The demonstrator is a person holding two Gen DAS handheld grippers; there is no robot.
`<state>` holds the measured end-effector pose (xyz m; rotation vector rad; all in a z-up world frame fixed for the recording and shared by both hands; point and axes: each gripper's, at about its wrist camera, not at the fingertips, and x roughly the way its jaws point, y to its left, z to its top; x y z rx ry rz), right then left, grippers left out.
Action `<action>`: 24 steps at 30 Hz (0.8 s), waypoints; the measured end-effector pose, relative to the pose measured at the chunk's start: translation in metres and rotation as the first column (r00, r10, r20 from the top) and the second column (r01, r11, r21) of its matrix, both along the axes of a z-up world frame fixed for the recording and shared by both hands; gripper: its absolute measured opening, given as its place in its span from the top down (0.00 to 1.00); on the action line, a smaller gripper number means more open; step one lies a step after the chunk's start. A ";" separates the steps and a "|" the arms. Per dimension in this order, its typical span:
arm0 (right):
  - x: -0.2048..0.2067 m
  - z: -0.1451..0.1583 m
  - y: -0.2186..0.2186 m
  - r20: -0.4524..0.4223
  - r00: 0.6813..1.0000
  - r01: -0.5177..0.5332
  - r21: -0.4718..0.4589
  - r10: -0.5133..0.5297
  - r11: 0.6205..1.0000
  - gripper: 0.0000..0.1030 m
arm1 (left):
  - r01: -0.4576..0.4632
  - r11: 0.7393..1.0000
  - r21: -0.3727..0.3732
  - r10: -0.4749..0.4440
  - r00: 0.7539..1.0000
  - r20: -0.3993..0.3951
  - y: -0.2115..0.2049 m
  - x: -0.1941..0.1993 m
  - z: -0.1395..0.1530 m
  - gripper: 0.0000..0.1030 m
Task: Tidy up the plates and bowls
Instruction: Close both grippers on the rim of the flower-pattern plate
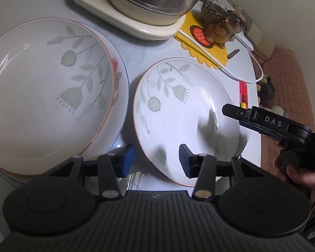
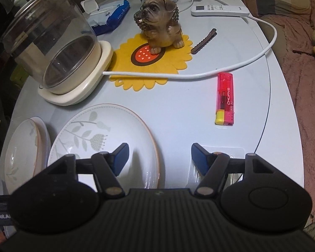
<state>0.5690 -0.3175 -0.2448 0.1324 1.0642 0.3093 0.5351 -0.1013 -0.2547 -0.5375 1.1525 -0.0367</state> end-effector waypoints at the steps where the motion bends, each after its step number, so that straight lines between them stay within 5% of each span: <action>1: 0.002 -0.002 0.001 -0.003 1.000 -0.003 0.002 0.003 1.000 0.38 | -0.002 1.000 -0.002 0.002 1.000 0.002 0.000 0.001 -0.001 0.53; 14: 0.015 -0.010 0.010 -0.025 0.998 -0.056 0.024 0.056 0.998 0.73 | -0.009 1.000 -0.003 0.010 1.000 0.016 -0.001 0.008 -0.011 0.61; 24: 0.016 -0.007 0.007 -0.059 0.994 -0.091 0.089 0.096 0.992 0.76 | -0.019 1.000 0.005 0.019 1.000 0.013 0.001 0.007 -0.003 0.61</action>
